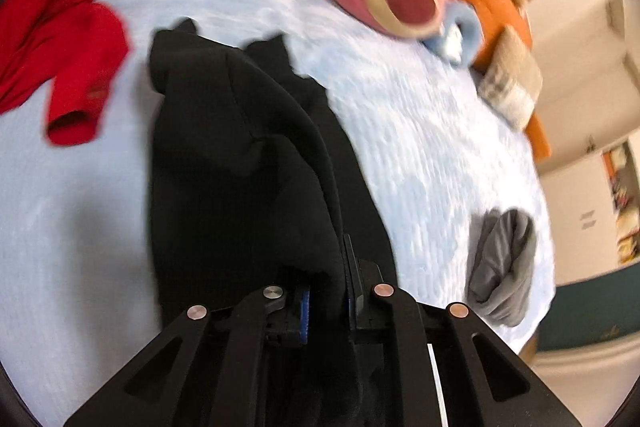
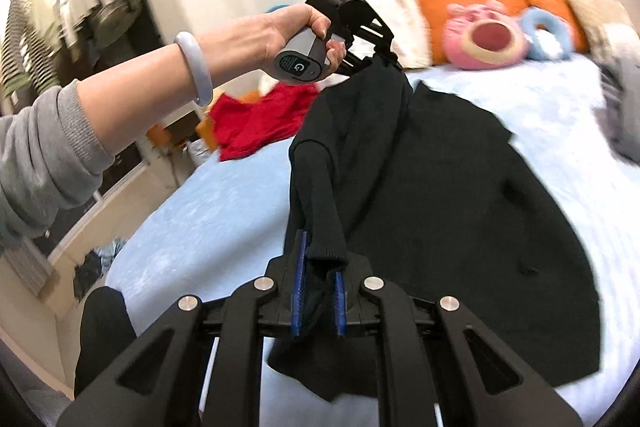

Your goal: Fold large clothes

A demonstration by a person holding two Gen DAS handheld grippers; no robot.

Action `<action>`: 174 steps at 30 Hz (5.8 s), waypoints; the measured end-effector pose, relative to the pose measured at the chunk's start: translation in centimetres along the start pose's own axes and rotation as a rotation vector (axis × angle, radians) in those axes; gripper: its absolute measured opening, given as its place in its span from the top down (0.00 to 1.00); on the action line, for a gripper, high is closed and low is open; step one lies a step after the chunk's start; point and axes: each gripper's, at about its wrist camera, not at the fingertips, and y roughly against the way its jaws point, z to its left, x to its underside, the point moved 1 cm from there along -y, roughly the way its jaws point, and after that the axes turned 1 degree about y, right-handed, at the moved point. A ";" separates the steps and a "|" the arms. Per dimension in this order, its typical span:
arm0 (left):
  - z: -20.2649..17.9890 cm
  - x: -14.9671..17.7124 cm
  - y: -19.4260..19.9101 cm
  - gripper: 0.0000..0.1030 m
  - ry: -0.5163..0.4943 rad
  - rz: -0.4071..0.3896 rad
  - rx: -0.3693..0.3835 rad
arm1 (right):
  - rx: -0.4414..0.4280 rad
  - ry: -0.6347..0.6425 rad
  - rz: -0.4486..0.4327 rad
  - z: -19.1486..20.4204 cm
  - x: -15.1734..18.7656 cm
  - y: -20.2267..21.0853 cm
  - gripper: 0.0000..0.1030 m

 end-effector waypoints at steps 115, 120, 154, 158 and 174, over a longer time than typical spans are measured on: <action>9.6 31.5 2.7 0.16 -0.304 0.137 0.149 | 0.114 0.014 0.624 -16.0 -0.1 -1.2 0.36; 9.3 32.2 1.1 0.16 -0.267 0.217 0.217 | 0.078 -0.161 0.626 -18.0 0.8 -1.1 0.35; 12.0 16.9 2.6 0.65 0.359 0.329 0.810 | -0.258 -0.451 0.428 -20.1 -14.9 -7.8 0.91; 12.7 13.3 0.6 0.65 0.405 0.301 0.786 | -0.232 -0.501 0.442 -21.8 -16.4 -12.4 0.91; 18.8 5.9 -8.5 0.65 0.604 0.352 0.729 | -0.173 -0.627 0.458 -25.7 -16.2 -21.2 0.65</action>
